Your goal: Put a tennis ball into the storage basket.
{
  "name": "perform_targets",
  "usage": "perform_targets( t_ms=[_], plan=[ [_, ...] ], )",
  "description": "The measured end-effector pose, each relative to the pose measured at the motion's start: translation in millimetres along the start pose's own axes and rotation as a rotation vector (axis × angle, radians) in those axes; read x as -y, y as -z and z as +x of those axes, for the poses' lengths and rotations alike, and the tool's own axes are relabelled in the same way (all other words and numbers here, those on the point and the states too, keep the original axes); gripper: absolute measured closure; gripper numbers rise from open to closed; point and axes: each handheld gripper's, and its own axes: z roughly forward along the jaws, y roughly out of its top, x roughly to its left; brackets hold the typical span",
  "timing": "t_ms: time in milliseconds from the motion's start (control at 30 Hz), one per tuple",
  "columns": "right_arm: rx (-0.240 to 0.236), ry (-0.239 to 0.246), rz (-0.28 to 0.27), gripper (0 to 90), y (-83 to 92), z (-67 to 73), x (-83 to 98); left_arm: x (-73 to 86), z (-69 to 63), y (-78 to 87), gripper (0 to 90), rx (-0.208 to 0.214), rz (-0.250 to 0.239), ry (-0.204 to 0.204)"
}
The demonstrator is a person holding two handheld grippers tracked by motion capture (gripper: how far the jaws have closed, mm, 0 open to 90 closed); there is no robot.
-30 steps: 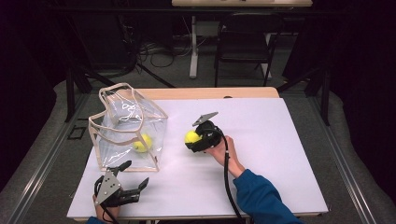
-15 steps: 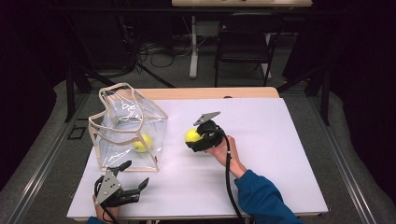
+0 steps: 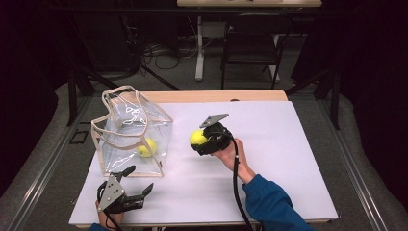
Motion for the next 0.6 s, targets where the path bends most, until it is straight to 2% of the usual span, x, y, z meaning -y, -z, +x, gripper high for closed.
perform_targets(
  t_ms=[600],
  plan=[
    [0.01, 0.023, -0.043, 26.1, 14.3, 2.3, -12.1, -0.1, 0.0, -0.2, 15.8, 0.0, -0.001, 0.0]
  ],
)
